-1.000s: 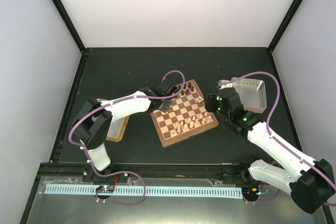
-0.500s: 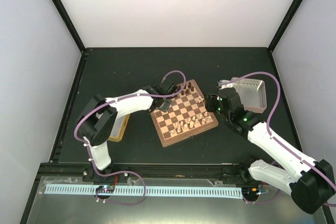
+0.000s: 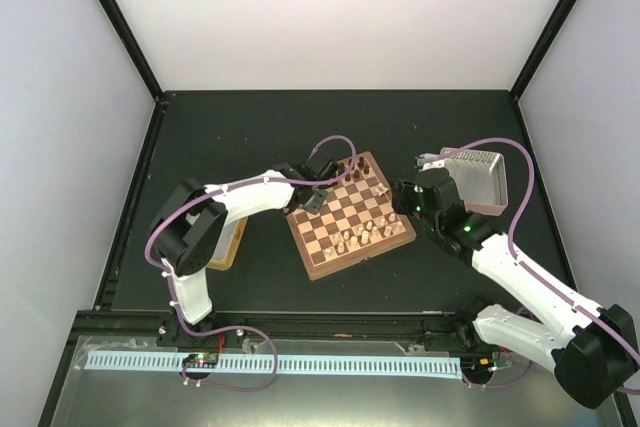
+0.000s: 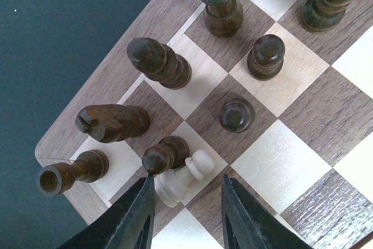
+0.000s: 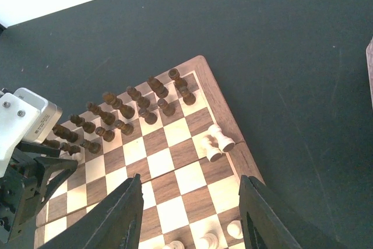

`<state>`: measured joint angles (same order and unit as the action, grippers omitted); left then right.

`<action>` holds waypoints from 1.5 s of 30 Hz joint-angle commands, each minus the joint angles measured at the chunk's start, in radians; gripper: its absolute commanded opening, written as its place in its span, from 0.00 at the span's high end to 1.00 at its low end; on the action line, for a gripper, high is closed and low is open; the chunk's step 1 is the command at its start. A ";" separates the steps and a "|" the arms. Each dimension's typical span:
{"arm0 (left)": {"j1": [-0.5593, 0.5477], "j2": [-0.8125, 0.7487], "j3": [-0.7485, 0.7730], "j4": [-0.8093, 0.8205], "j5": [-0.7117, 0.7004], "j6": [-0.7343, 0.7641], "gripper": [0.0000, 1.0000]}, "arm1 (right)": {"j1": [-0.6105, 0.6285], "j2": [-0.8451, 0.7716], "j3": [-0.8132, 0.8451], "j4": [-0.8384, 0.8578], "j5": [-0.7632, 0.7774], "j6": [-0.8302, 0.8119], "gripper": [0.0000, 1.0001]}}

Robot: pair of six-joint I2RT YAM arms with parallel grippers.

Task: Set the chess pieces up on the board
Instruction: Pick up the chess piece from the chessboard.

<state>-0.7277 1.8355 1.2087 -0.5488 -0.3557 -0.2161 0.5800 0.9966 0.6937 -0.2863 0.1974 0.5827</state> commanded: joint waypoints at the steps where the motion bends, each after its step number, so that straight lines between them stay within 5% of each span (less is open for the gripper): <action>1: 0.005 0.028 0.042 -0.004 -0.007 0.017 0.69 | -0.007 -0.020 -0.006 -0.004 0.023 0.008 0.53; 20: 0.007 0.021 0.018 0.015 0.035 0.012 0.79 | -0.008 -0.035 -0.016 -0.010 0.028 0.008 0.53; 45: 0.019 0.054 0.020 0.053 0.041 -0.031 0.77 | -0.008 -0.046 -0.020 -0.014 0.039 0.000 0.53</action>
<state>-0.7166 1.8679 1.2098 -0.5060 -0.3145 -0.2260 0.5762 0.9665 0.6815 -0.2947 0.2081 0.5827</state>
